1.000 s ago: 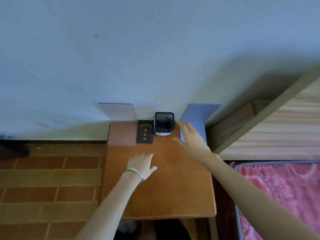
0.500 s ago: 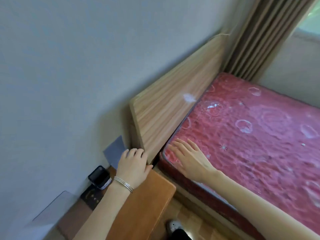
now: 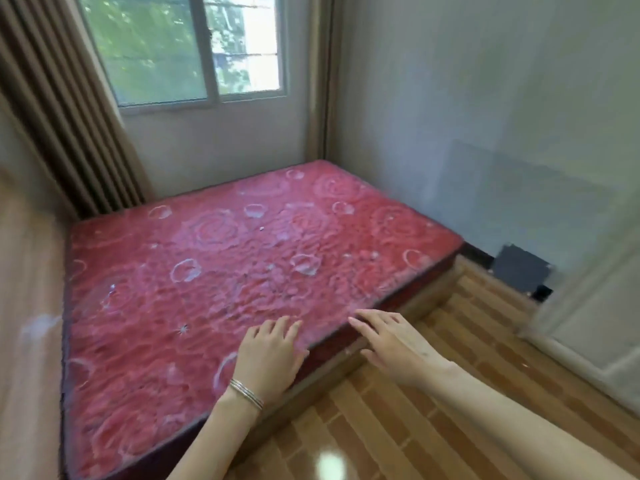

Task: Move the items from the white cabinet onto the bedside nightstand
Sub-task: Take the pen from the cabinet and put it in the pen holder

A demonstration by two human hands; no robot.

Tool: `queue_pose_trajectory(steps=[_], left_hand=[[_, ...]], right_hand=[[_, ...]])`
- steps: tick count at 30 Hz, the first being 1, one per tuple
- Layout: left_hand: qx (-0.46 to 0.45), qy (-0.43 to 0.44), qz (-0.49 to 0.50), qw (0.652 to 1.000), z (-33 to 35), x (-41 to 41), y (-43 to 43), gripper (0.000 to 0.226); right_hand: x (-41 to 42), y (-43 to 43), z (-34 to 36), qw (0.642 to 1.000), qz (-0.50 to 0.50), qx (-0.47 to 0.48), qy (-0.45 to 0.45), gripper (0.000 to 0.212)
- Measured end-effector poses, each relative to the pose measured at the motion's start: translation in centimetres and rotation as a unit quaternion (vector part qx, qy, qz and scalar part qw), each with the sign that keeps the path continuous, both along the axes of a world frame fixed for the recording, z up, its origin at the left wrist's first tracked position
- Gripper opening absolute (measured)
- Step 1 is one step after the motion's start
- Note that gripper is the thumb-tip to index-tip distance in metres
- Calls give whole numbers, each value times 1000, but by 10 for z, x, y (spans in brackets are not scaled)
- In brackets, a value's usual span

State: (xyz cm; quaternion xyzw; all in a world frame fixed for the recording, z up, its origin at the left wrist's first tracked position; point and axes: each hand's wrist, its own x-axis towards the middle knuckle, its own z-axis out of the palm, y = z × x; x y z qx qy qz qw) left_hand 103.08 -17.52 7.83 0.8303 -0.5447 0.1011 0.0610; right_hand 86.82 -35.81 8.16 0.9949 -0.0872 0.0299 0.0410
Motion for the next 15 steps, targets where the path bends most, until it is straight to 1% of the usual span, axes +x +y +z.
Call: queue_pose_trajectory(steps=[4, 6, 8, 13, 15], left_hand=[[-1, -15, -156, 988, 10, -99, -109, 47], [-4, -20, -225, 974, 8, -159, -152, 47], [-1, -17, -289, 957, 7, -222, -190, 53], [-20, -17, -407, 913, 11, -381, -271, 53], [-25, -14, -442, 897, 15, -439, -297, 52]], right_hand=[[-145, -50, 6, 988, -151, 8, 31, 52], [-220, -67, 8, 976, -213, 13, 40, 54], [-292, -79, 13, 962, -270, 16, 40, 54], [-463, -109, 27, 919, -389, 9, 60, 53], [-521, -114, 36, 898, -437, 7, 50, 53]])
